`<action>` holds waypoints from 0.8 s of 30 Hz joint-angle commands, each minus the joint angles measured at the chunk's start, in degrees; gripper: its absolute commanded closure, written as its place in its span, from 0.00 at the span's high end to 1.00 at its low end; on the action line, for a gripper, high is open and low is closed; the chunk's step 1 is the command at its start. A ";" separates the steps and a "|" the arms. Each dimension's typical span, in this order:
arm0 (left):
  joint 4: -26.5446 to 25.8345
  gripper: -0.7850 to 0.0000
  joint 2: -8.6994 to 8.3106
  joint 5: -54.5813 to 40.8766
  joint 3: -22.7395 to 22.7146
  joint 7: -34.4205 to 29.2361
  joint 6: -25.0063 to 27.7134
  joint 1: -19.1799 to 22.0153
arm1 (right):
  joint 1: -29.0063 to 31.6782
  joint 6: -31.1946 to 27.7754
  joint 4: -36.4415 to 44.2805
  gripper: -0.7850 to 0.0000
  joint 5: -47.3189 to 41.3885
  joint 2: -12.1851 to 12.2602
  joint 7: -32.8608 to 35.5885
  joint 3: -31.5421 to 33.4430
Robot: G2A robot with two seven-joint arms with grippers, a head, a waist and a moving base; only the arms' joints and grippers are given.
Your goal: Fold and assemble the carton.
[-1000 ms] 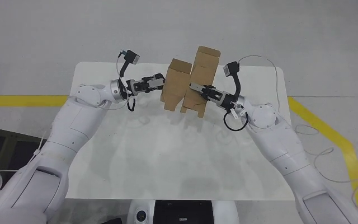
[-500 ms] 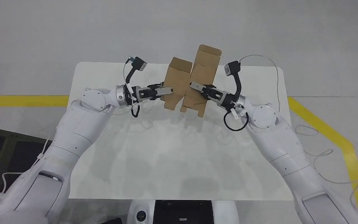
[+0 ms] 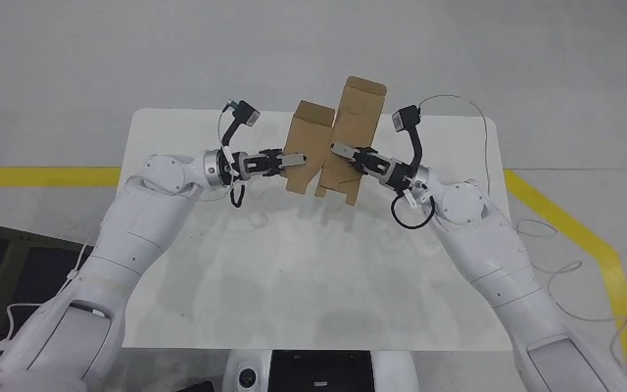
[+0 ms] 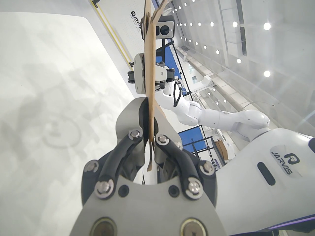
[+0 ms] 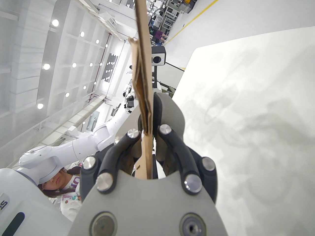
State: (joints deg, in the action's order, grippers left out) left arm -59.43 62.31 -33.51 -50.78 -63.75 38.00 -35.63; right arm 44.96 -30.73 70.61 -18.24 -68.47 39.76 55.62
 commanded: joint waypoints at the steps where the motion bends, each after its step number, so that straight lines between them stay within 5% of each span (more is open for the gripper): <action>1: 0.16 0.00 0.03 -1.19 -0.30 -0.82 -1.28 0.11 | 0.09 -0.33 0.16 1.00 -0.27 -0.03 0.24 0.24; 6: 2.18 0.00 -0.22 -1.50 -1.62 -4.13 -3.62 1.14 | 0.67 -1.07 0.35 1.00 -1.32 0.20 2.43 1.68; 12: 3.30 0.00 -0.78 0.61 -1.75 -12.16 -9.62 3.51 | 0.22 0.56 -0.17 1.00 -1.84 1.71 15.68 4.73; 24: -9.51 0.00 -3.45 -0.07 -1.55 -21.73 -19.18 -0.78 | 5.66 -1.24 3.25 1.00 -4.87 4.61 30.52 11.38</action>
State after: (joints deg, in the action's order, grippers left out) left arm -68.29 59.05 -34.13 -52.49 -85.54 18.77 -36.03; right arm 50.17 -31.51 73.46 -22.78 -63.99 69.83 66.61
